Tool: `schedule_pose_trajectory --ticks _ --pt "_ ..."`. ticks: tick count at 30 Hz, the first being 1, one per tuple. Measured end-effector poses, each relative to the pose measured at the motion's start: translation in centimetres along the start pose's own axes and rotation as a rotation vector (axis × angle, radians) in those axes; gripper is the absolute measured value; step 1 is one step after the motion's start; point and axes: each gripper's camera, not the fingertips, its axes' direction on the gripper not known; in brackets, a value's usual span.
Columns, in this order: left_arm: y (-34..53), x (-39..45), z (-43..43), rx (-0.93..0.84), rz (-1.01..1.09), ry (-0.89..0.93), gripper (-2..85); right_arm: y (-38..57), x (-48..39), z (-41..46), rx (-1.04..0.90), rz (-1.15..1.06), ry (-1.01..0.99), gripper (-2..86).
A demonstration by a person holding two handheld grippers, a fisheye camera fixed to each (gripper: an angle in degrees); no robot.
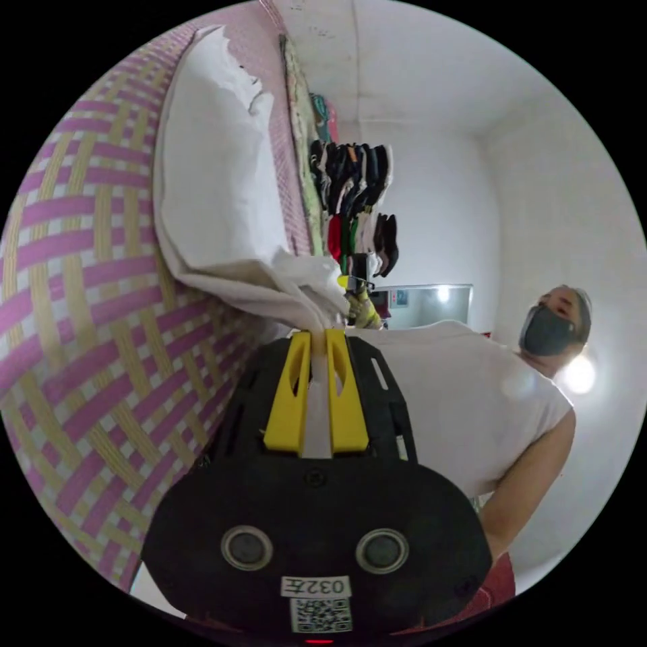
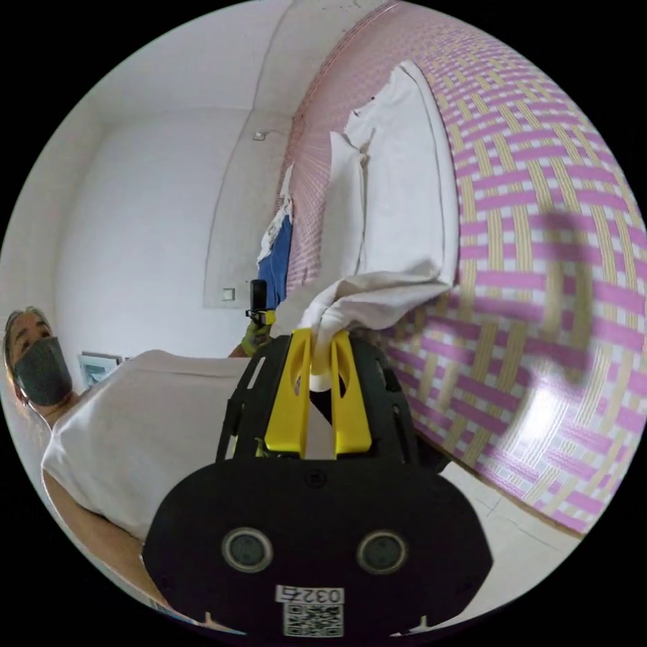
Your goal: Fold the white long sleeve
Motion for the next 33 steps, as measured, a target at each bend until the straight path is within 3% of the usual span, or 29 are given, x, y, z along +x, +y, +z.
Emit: schedule_pose_trajectory --ticks 7,11,16,21,25,28,31,33 --pt "-6.9 -2.5 -7.0 0.256 -0.089 0.244 0.2 -8.6 -0.9 -3.6 0.107 0.043 -0.126 5.1" --pt "-13.7 -6.0 -8.9 0.381 -0.177 0.18 2.7 -15.5 1.3 -3.5 0.179 0.132 -0.057 7.1" --pt "-14.3 -8.6 -10.2 0.533 -0.189 0.142 3.8 -17.1 2.5 -3.7 0.289 0.109 0.037 9.8" --pt "-12.8 -4.9 -7.5 0.365 -0.103 -0.109 0.9 -12.5 -0.7 -4.2 0.32 -0.033 0.114 6.8" --pt "-14.6 -2.6 -3.2 0.313 -0.015 -0.2 -0.9 -12.9 -3.6 -1.0 0.192 -0.14 0.23 6.4" --pt "-16.7 -3.0 -0.5 0.278 -0.039 -0.298 -0.9 -15.4 -3.7 1.3 0.141 -0.113 0.303 6.1" --pt "-17.7 -3.2 1.9 0.213 -0.065 -0.522 -0.9 -17.9 -3.5 3.0 0.129 -0.059 0.367 2.1" --pt "-17.8 -2.7 2.8 0.214 -0.024 -0.529 -0.9 -18.9 -4.0 3.8 0.119 -0.059 0.432 0.2"
